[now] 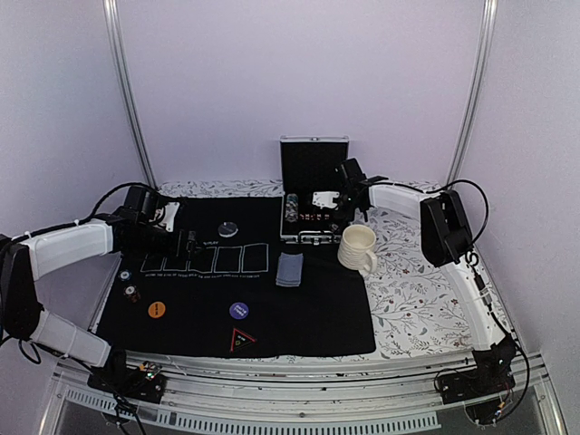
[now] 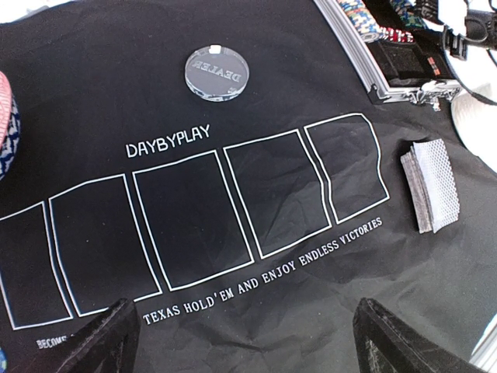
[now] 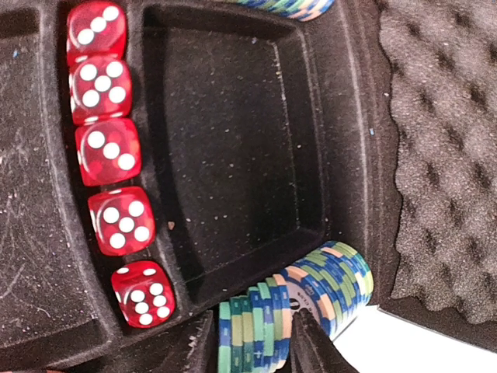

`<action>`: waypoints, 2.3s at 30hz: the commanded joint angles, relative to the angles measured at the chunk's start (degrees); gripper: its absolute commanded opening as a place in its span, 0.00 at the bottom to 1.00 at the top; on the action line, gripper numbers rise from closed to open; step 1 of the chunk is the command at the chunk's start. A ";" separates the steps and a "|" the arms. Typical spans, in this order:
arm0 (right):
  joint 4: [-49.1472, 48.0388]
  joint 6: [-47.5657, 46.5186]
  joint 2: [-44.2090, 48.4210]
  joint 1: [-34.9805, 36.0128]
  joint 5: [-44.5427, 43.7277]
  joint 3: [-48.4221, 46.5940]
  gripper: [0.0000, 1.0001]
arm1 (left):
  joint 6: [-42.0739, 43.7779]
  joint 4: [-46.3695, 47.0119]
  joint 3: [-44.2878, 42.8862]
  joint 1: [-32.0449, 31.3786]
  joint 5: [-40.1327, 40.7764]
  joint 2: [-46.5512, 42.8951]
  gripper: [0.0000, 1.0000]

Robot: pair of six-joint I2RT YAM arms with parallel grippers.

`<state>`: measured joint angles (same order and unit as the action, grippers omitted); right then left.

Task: Distribute texas hold em gaming equipment

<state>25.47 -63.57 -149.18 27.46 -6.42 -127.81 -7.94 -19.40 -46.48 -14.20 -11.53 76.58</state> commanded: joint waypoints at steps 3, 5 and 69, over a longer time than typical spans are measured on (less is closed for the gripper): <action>5.13 -3.60 -0.72 -0.88 -5.56 2.13 0.28 | 0.83 -0.82 -0.48 0.23 -0.25 -0.61 0.98; 5.41 -3.83 -0.30 -0.92 -6.42 2.32 0.27 | 0.83 -0.82 -0.46 0.27 -0.17 -0.64 0.98; 6.38 41.36 28.03 17.31 14.13 4.24 0.01 | 1.47 -0.77 0.03 0.30 1.71 -5.81 0.98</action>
<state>29.10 -32.56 -124.22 38.22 5.32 -124.84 -7.09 -19.75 -46.46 -14.20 -10.39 72.88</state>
